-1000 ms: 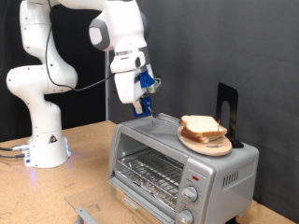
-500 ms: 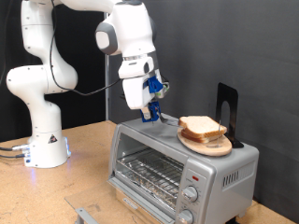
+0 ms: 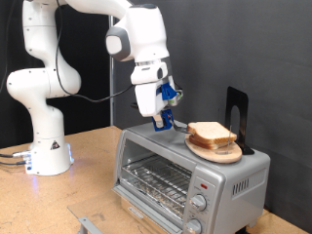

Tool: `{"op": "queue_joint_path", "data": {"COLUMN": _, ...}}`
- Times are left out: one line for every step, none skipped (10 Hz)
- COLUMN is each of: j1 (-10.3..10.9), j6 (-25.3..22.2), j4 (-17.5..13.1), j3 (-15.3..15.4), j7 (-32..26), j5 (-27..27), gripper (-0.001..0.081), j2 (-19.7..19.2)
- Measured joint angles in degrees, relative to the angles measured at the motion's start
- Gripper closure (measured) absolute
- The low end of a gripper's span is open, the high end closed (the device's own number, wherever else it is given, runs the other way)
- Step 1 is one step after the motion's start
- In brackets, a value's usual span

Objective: Make a piece of toast with the oven

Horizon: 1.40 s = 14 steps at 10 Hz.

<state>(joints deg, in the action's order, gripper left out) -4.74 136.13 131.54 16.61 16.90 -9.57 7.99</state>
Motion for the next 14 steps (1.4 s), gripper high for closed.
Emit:
{"op": "queue_joint_path", "data": {"j1": 0.00, "j6": 0.09, "j4": -0.59, "j3": 0.24, "j7": 0.67, "j5": 0.33, "gripper": 0.0406, "j2": -0.65}}
{"op": "queue_joint_path", "data": {"j1": 0.00, "j6": 0.15, "j4": -1.11, "j3": 0.46, "j7": 1.16, "j5": 0.48, "gripper": 0.0406, "j2": -1.18}}
{"op": "queue_joint_path", "data": {"j1": 0.00, "j6": 0.16, "j4": -1.64, "j3": 0.67, "j7": 1.47, "j5": 0.65, "gripper": 0.0406, "j2": -1.69}}
{"op": "queue_joint_path", "data": {"j1": 0.00, "j6": 0.19, "j4": -2.10, "j3": 0.80, "j7": 1.55, "j5": 0.84, "gripper": 0.0406, "j2": -2.17}}
{"op": "queue_joint_path", "data": {"j1": 0.01, "j6": 0.24, "j4": -2.33, "j3": 0.90, "j7": 1.57, "j5": 0.97, "gripper": 0.0406, "j2": -2.40}}
{"op": "queue_joint_path", "data": {"j1": 0.01, "j6": 0.32, "j4": -2.40, "j3": 1.01, "j7": 1.58, "j5": 0.99, "gripper": 0.0406, "j2": -2.45}}
{"op": "queue_joint_path", "data": {"j1": 0.01, "j6": 0.62, "j4": -2.41, "j3": 1.13, "j7": 1.58, "j5": 0.99, "gripper": 0.0406, "j2": -2.49}}
{"op": "queue_joint_path", "data": {"j1": 0.02, "j6": 1.33, "j4": -2.31, "j3": 1.25, "j7": 1.58, "j5": 0.99, "gripper": 0.0406, "j2": -2.55}}
{"op": "queue_joint_path", "data": {"j1": 0.15, "j6": 3.33, "j4": -1.79, "j3": 1.31, "j7": 0.84, "j5": -0.31, "gripper": 0.0406, "j2": -2.58}}
{"op": "queue_joint_path", "data": {"j1": 0.38, "j6": 5.54, "j4": -0.97, "j3": 1.31, "j7": -1.25, "j5": -2.90, "gripper": 0.0406, "j2": -2.58}}
{"op": "queue_joint_path", "data": {"j1": 0.53, "j6": 7.22, "j4": -0.16, "j3": 1.31, "j7": -3.37, "j5": -5.38, "gripper": 0.0406, "j2": -2.58}}
{"op": "queue_joint_path", "data": {"j1": 0.61, "j6": 8.68, "j4": 0.63, "j3": 1.31, "j7": -5.02, "j5": -7.24, "gripper": 0.0406, "j2": -2.57}}
{"op": "queue_joint_path", "data": {"j1": 0.74, "j6": 9.71, "j4": 1.43, "j3": 1.31, "j7": -6.83, "j5": -9.47, "gripper": 0.0406, "j2": -2.49}}
{"op": "queue_joint_path", "data": {"j1": 0.77, "j6": 10.62, "j4": 2.13, "j3": 1.31, "j7": -9.00, "j5": -11.92, "gripper": 0.0406, "j2": -2.20}}
